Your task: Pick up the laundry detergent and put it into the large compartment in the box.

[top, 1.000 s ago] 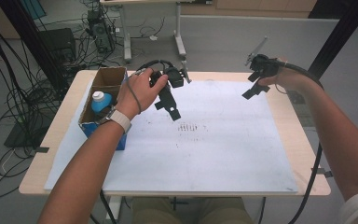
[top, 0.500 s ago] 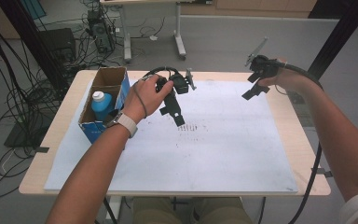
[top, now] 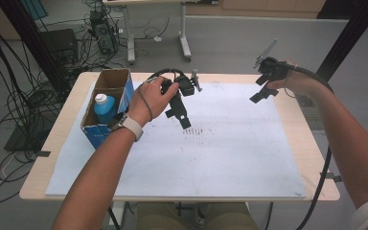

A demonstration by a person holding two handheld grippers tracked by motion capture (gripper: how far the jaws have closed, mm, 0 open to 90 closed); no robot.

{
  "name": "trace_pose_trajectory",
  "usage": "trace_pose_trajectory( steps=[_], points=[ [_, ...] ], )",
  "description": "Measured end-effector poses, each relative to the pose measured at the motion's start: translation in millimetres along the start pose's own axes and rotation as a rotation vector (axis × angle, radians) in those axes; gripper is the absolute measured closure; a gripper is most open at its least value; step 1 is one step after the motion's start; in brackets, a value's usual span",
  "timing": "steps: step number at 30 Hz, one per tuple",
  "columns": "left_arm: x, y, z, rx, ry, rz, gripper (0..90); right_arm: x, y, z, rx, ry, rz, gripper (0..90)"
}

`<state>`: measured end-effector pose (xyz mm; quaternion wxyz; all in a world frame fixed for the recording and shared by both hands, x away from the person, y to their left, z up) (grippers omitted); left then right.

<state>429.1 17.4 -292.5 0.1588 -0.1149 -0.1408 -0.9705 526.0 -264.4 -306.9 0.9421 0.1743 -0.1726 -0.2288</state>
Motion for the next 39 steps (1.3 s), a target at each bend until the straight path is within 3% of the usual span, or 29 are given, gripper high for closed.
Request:
trace_pose_trajectory(
  steps=[39],
  points=[
    [-1.9, -2.9, 3.6, 0.014, 0.011, 0.008, 6.5, -1.3, -1.1, -1.5, 0.003, -0.001, 0.002, 8.9]
  ],
)
Point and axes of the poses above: each handheld gripper's, and its own axes: z roughly backward along the jaws, y roughly out of its top, x roughly to its right, the point moved 5 cm from there along -z, roughly forward along the jaws, and after that the axes turned 13 degrees about -y, right-handed, at the moved point
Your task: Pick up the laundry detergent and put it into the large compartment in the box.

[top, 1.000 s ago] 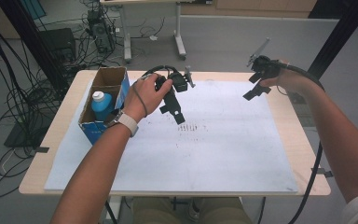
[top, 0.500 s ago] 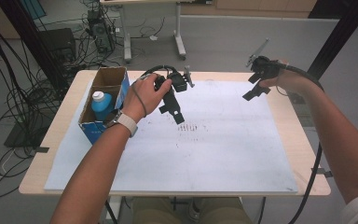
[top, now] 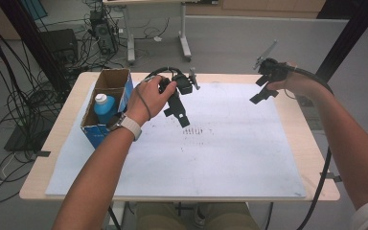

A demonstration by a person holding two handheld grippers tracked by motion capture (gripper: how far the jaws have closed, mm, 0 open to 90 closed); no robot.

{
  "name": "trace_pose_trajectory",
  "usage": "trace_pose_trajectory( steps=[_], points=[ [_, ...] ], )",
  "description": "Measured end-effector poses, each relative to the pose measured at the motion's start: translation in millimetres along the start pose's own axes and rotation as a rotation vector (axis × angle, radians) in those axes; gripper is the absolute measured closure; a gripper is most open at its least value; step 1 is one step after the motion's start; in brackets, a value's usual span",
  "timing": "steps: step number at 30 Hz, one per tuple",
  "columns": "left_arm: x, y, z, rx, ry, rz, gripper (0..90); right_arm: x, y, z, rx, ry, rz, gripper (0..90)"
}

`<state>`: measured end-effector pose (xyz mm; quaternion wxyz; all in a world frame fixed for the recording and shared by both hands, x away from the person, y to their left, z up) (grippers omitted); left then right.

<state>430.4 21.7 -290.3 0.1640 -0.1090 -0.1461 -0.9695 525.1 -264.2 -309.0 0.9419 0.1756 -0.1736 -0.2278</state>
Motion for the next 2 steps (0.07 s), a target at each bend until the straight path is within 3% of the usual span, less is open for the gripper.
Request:
trace_pose_trajectory(
  steps=[2],
  points=[
    [0.0, -0.2, 0.6, 0.001, 0.000, 0.001, 6.4, -0.3, 0.4, 0.2, 0.002, 0.000, -0.002, 8.9]
  ],
)
Point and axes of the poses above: each handheld gripper's, and its own axes: z roughly backward along the jaws, y roughly out of its top, x roughly to its right, the point moved 5 cm from there along -z, roughly forward along the jaws, and after that the axes turned 13 degrees about -y, right-handed, at the moved point
